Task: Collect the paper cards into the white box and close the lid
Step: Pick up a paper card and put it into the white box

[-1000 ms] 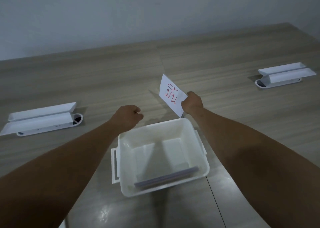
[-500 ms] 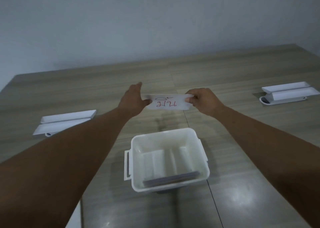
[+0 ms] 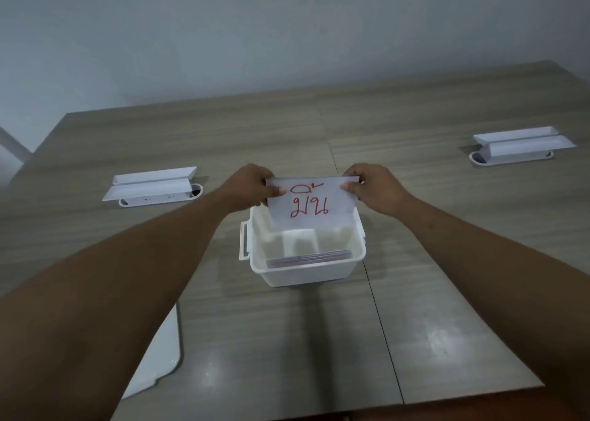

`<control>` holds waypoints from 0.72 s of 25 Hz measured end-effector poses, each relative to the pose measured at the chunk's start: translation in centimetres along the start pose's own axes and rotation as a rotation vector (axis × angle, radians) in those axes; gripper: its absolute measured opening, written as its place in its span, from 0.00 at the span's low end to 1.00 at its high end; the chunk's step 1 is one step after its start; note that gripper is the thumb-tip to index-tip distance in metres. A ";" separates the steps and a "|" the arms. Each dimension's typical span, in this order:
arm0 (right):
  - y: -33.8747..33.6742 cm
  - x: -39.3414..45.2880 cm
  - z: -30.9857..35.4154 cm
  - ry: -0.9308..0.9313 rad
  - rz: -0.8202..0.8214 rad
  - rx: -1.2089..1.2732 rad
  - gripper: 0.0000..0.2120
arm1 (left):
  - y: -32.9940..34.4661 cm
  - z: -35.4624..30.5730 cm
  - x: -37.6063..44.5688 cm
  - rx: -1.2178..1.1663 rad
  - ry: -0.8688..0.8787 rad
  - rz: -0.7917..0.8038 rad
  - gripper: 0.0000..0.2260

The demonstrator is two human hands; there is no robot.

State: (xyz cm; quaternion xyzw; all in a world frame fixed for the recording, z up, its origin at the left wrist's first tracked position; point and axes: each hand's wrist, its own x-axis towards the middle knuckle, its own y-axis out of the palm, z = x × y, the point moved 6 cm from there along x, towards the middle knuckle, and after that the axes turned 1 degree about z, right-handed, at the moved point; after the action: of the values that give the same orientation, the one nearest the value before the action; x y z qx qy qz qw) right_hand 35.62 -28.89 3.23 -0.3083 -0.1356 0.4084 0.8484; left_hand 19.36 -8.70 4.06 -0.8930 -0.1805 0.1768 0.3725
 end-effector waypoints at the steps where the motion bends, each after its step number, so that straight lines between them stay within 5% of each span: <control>1: 1.1 -0.6 -0.5 -0.003 0.025 -0.030 0.05 | 0.8 1.1 -0.6 -0.005 -0.038 0.033 0.12; 7: 6.6 -2.9 -3.8 0.035 0.293 -0.295 0.14 | 6.3 5.9 -3.3 0.124 -0.163 0.216 0.17; 18: 9.6 -4.1 -5.6 0.047 0.480 -0.502 0.16 | 10.3 8.4 -4.1 0.398 -0.169 0.339 0.17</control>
State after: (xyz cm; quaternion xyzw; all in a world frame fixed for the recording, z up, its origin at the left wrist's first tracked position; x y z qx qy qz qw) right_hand 29.92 -29.83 -7.11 -0.5398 -0.1360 0.5429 0.6287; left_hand 14.00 -12.27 -8.22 -0.8018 -0.0207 0.3426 0.4892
